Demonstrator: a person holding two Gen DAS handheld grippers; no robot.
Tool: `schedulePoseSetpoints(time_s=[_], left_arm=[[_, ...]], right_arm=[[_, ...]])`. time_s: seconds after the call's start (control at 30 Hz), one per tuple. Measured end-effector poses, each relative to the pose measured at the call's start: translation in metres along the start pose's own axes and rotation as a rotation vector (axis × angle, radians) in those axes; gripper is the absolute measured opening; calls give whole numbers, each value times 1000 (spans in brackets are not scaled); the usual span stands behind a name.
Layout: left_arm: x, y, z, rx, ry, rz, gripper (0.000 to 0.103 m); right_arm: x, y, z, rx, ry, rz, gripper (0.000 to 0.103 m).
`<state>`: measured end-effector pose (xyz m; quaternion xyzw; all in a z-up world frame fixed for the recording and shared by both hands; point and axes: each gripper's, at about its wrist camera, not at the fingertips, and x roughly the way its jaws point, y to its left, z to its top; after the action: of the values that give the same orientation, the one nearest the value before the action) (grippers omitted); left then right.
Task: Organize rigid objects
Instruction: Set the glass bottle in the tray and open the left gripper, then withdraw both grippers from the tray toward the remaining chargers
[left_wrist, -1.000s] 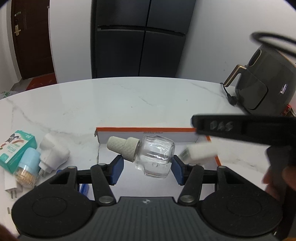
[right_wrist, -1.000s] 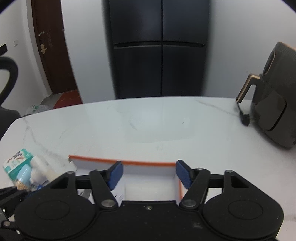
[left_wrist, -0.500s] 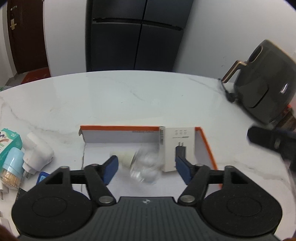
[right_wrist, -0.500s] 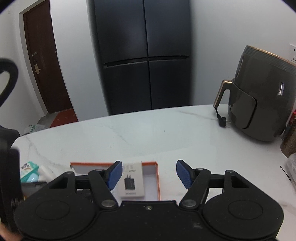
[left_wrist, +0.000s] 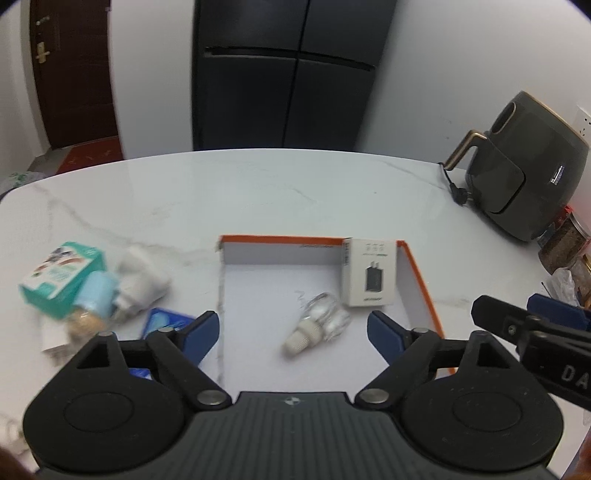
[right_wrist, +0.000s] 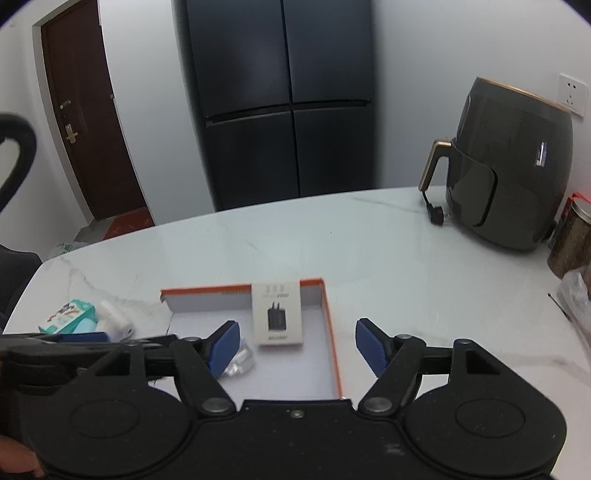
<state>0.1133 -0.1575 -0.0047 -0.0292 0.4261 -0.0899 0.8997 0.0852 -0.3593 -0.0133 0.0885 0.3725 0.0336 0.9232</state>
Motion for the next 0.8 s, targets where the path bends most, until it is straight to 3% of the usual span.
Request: schedulePoseSetpoints(time_s=[0.4, 0.8], left_arm=[[-48, 55, -40, -54, -3, 80, 94], [-77, 108, -55, -141, -20, 172, 94]], right_arm=[[-13, 55, -29, -64, 47, 78, 85], [-11, 117, -43, -144, 75, 178, 85]])
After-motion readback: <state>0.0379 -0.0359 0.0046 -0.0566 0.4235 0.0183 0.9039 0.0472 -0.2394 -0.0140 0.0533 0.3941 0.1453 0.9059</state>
